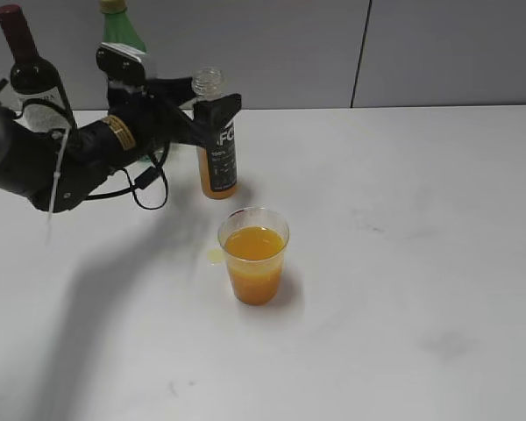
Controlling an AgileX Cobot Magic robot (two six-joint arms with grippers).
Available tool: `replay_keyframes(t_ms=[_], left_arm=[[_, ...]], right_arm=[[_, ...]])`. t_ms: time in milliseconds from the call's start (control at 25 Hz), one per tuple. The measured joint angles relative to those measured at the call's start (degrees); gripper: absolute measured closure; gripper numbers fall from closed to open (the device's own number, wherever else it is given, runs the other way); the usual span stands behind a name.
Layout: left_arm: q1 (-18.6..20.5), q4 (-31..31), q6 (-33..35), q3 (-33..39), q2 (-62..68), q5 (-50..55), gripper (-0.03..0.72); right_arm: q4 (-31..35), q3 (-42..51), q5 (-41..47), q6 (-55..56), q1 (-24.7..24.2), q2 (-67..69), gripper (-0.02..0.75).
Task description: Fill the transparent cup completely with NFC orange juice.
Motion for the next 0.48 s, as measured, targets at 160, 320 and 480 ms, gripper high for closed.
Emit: replay_keyframes(t_ms=[160, 320, 480], left_arm=[[0.0, 0.7, 0.0, -0.2, -3.8, -0.2, 0.024], [0.0, 1.2, 0.0, -0.3, -7.8, 0.1, 0.025], [0.0, 1.4, 0.0, 0.4, -13.7, 4.5, 0.035]], right_arm=[[0.0, 0.0, 0.0, 0.0, 0.0, 0.0, 0.15], [0.0, 0.0, 0.0, 0.0, 0.0, 0.0, 0.15], [0.0, 0.0, 0.0, 0.0, 0.0, 0.0, 0.15]])
